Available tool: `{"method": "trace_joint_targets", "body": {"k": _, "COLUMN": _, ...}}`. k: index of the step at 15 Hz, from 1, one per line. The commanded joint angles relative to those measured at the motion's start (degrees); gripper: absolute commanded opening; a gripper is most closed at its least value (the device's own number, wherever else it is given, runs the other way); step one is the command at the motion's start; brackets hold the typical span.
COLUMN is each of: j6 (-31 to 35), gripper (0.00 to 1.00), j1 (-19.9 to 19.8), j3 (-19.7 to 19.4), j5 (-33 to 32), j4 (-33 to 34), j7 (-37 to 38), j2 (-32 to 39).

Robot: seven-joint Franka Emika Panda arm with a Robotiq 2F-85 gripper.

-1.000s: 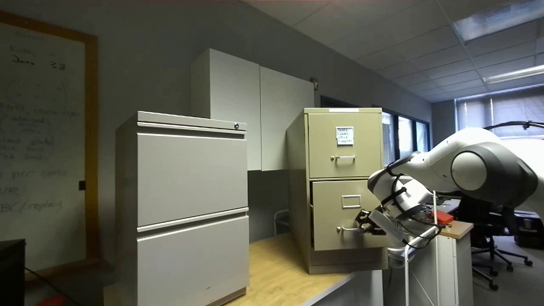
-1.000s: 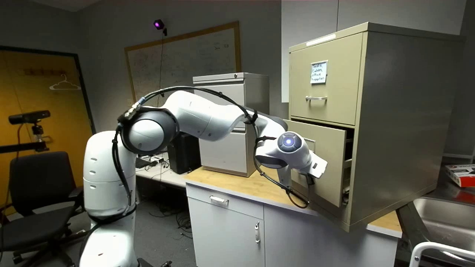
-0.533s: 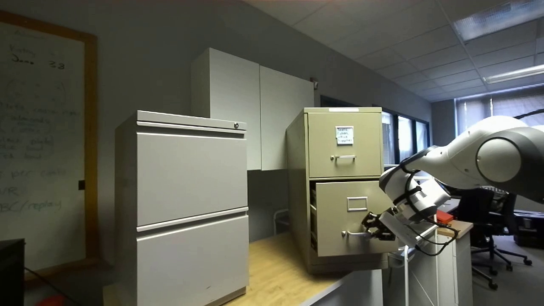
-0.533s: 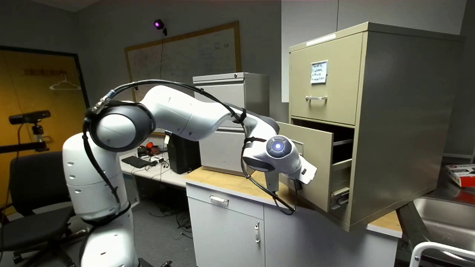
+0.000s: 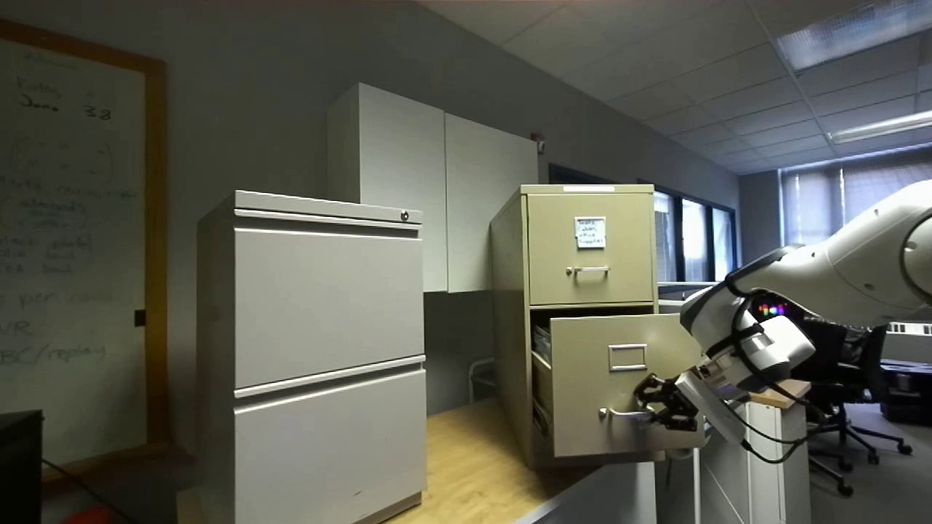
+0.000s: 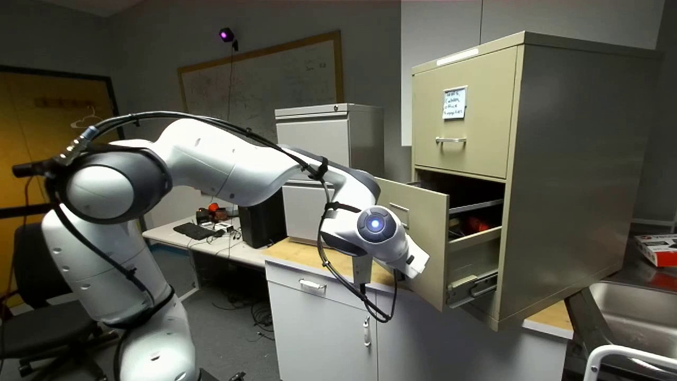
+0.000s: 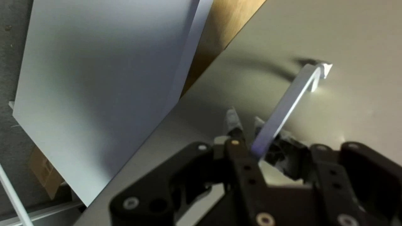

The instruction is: Open the bottom drawer of the right cabinet

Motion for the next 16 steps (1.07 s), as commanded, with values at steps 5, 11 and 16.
{"method": "trace_joint_targets", "body": {"k": 5, "j6": -6.41, "gripper": 0.04, "j1": 2.58, "j3": -2.36, "j5": -1.67, "j4": -16.56, "j7": -1.5, "j2": -11.48}}
{"method": "trace_joint_targets", "body": {"k": 11, "j6": -9.41, "gripper": 0.04, "j1": 1.48, "j3": -3.82, "j5": -1.88, "j4": -24.18, "j7": -1.24, "j2": -18.71}}
{"method": "trace_joint_targets", "body": {"k": 16, "j6": -11.76, "gripper": 0.04, "j1": 0.11, "j3": -4.83, "j5": -1.61, "j4": -29.42, "j7": -1.26, "j2": -23.8}}
